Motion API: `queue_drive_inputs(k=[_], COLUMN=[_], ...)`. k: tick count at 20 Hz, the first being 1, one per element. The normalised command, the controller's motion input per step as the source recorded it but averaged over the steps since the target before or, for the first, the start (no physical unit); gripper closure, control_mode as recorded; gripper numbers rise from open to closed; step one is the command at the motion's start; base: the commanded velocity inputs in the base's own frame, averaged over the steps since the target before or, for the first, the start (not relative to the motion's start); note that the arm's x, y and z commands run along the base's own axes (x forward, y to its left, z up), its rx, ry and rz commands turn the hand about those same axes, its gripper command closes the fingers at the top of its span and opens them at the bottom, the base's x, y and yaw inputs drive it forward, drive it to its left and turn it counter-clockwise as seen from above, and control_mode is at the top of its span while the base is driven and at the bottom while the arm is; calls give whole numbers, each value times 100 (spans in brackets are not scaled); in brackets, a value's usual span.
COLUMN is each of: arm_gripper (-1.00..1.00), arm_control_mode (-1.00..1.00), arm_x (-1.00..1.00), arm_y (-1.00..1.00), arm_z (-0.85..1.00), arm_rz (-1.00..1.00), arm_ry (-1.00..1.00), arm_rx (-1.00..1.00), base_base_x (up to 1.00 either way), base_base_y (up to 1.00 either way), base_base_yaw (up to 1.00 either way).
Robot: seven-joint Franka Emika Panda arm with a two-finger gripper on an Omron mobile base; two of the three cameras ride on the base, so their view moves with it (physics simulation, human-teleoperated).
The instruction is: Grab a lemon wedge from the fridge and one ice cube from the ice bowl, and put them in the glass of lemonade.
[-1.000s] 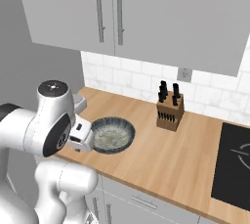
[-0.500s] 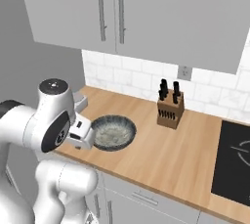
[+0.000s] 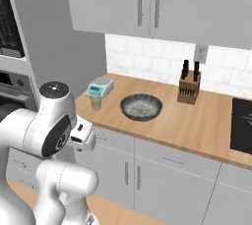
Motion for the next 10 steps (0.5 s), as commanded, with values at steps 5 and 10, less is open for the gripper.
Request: queue_drive_inputs(k=[5,10], arm_gripper=[-100,-100], arm_control_mode=[100,100], arm_x=[0,0], arm_y=[0,0], arm_z=[0,0], arm_rz=[0,0], arm_ry=[0,0], arm_rx=[0,0], base_base_x=[3,4], base_base_y=[100,100], base_base_yaw=[-24,-26])
